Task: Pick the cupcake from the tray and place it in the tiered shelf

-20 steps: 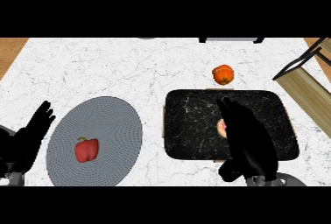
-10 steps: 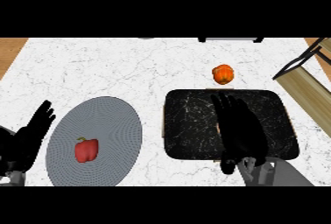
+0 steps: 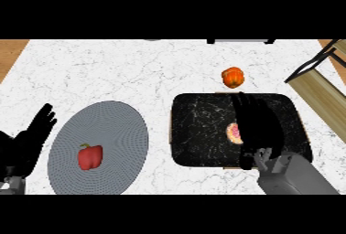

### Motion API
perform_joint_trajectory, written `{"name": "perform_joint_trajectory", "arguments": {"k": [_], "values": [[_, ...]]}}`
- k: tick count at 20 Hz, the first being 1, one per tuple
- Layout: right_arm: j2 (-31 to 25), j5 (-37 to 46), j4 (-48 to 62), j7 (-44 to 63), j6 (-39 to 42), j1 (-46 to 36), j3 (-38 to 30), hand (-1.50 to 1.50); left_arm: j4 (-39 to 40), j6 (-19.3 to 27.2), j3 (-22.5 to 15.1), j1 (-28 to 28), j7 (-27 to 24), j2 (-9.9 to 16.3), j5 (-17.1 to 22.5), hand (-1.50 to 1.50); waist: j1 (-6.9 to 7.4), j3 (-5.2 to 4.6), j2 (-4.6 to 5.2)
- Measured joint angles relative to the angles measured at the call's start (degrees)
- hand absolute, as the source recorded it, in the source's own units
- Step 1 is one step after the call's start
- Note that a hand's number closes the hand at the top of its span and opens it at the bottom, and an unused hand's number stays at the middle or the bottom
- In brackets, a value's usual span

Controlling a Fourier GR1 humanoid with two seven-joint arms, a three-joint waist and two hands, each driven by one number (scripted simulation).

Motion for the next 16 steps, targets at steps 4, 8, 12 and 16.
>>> {"name": "perform_joint_trajectory", "arguments": {"k": [4, 8, 12, 16], "values": [[1.67, 4.07, 2.92, -1.8, -0.45, 1.36, -0.57, -1.5, 0.89, -1.22, 1.48, -1.62, 0.9, -0.32, -0.63, 0.0, -0.05, 0.0, 0.02], [1.99, 6.79, 7.11, -6.47, -2.93, 1.66, -2.56, -1.5, -1.53, -1.52, 1.91, 0.53, 1.15, -1.58, -1.57, 0.0, 0.08, 0.02, 0.01], [3.78, 9.62, 11.88, -9.41, -4.11, 0.96, -4.31, -1.5, -2.28, -2.23, 2.65, 0.6, 1.98, -2.54, -2.89, 0.0, 0.1, 0.02, 0.04], [5.91, 11.93, 12.6, -10.45, -3.84, 2.24, -5.7, 1.5, -1.88, -3.66, 4.29, 0.91, 1.24, -3.3, -3.99, 0.0, 0.02, 0.02, 0.02]]}}
